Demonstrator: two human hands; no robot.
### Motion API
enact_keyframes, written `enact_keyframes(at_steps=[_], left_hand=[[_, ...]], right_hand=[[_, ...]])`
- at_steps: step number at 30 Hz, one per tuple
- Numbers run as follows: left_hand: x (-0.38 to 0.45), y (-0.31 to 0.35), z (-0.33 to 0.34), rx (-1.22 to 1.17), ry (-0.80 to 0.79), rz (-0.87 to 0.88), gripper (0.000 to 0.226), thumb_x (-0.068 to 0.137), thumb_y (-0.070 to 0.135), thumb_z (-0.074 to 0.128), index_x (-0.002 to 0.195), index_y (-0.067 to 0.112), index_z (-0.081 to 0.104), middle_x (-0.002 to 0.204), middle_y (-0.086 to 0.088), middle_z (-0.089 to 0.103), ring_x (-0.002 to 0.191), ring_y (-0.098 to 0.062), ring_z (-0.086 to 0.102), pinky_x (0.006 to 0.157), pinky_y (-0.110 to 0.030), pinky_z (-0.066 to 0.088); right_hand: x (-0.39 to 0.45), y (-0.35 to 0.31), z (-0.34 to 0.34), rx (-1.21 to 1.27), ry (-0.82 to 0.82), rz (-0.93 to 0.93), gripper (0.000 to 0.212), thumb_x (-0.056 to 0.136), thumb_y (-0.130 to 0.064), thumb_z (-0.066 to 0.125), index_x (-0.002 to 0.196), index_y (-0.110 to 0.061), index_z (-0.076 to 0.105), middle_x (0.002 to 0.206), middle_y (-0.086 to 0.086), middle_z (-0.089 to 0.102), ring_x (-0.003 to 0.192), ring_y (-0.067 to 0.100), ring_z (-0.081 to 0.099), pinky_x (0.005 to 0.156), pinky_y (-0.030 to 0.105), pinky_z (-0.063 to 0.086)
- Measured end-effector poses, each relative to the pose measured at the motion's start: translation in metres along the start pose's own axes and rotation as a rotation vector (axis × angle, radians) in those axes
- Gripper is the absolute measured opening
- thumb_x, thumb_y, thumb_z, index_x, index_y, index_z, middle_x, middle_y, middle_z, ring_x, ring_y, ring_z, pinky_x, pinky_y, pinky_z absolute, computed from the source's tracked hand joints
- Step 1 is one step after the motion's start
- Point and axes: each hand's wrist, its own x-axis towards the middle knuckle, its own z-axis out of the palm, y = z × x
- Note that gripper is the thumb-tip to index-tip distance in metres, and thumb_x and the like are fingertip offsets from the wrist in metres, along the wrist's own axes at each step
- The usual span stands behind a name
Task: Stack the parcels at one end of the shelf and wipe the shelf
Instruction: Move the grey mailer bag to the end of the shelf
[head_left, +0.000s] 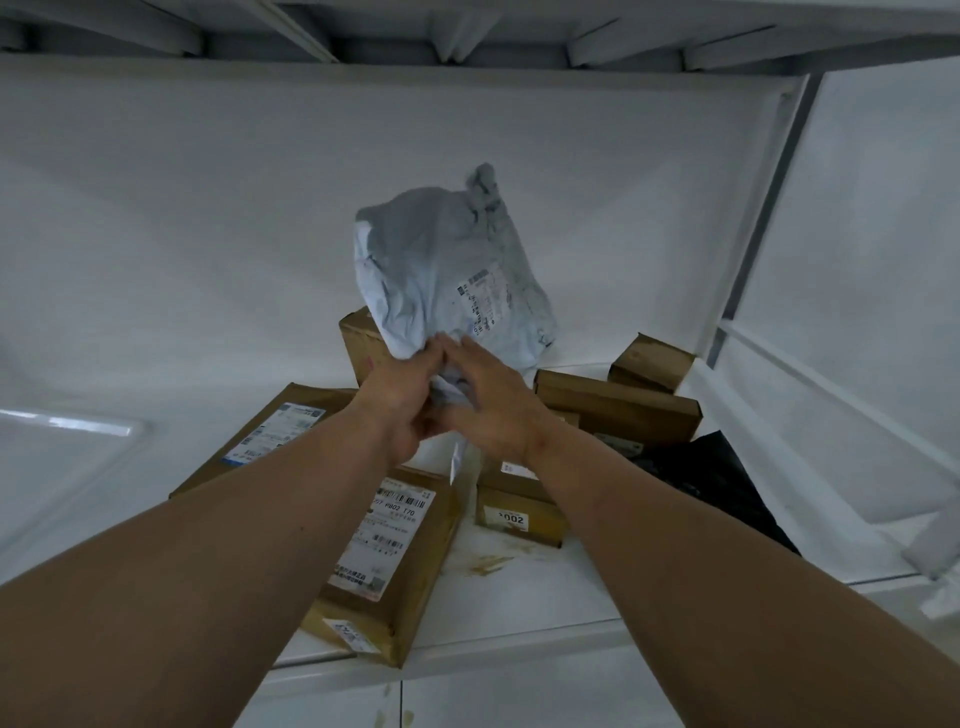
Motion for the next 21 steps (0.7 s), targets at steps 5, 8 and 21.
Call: enact_keyframes(at_steps=[5, 8, 21], left_hand=[[-0.017, 0.032, -0.044, -0.093, 0.003, 0.120, 0.022, 0.095, 0.031, 0.058, 0.109, 0.014, 0.063, 0.102, -0.011, 0.074, 0.092, -0.032, 0.070, 0.087, -0.056, 0.053], [-0.031, 0.055, -0.080, -0.174, 0.021, 0.148, 0.031, 0.096, 0.029, 0.056, 0.121, 0.012, 0.059, 0.115, -0.011, 0.070, 0.100, -0.030, 0.068, 0.075, -0.049, 0.059], [-0.105, 0.072, -0.283, -0.159, 0.248, 0.148, 0.035, 0.095, 0.033, 0.056, 0.125, 0.016, 0.057, 0.111, -0.008, 0.070, 0.098, -0.028, 0.066, 0.083, -0.047, 0.054]], right_hand=[[0.005, -0.026, -0.003, -0.077, 0.418, 0.193, 0.060, 0.094, -0.050, 0.050, 0.143, -0.016, 0.044, 0.144, 0.008, 0.047, 0.134, 0.026, 0.041, 0.110, 0.037, 0.032], [0.015, -0.037, 0.011, 0.043, 0.488, 0.468, 0.067, 0.092, -0.053, 0.049, 0.148, -0.021, 0.033, 0.150, 0.011, 0.035, 0.136, 0.033, 0.034, 0.112, 0.045, 0.030], [0.050, -0.182, 0.163, 0.688, -0.085, 0.455, 0.081, 0.087, -0.037, 0.067, 0.151, -0.034, 0.017, 0.148, -0.003, 0.039, 0.131, 0.024, 0.042, 0.097, 0.038, 0.039]])
